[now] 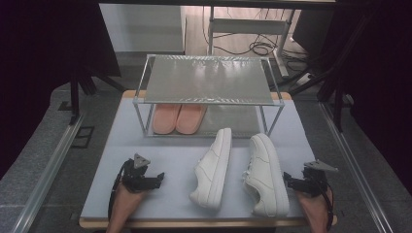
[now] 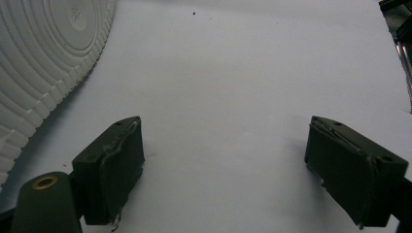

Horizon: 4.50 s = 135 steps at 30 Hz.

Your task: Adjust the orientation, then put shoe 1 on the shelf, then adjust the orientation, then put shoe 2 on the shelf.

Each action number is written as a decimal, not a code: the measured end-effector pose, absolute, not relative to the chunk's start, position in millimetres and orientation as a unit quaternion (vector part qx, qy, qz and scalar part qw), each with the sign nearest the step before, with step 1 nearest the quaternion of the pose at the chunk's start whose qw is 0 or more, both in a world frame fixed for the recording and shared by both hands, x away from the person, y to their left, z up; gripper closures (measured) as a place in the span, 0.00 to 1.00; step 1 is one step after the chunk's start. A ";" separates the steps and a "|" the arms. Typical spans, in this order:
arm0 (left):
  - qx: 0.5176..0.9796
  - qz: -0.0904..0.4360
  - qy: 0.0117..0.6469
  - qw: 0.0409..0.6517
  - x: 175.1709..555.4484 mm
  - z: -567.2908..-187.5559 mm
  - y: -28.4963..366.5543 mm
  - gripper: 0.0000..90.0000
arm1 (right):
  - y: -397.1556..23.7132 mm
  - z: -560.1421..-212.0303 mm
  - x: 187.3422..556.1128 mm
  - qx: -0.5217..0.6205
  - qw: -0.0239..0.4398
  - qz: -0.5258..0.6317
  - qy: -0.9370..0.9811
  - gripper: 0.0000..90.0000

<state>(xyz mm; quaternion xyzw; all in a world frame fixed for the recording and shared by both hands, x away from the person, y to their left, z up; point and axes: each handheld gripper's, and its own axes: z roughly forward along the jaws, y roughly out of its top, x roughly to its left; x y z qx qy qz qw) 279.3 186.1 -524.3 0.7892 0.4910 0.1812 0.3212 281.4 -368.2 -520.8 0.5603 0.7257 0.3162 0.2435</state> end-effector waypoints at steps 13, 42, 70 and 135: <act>0.790 0.186 0.489 0.320 278.5 -524.3 185.3 0.14 | -365.1 -513.8 272.1 0.553 0.205 0.339 0.733 0.32; 0.790 0.186 0.489 0.321 278.4 -524.7 185.4 0.14 | -346.3 -462.0 258.0 0.495 0.178 0.363 0.769 0.57; 0.791 0.197 0.482 0.321 276.3 -524.6 183.9 0.16 | -319.0 -417.0 250.9 0.463 0.162 0.378 0.785 0.84; 0.789 0.190 0.486 0.324 277.2 -524.9 185.1 0.16 | -357.1 -443.4 252.8 0.514 0.219 0.311 0.769 1.00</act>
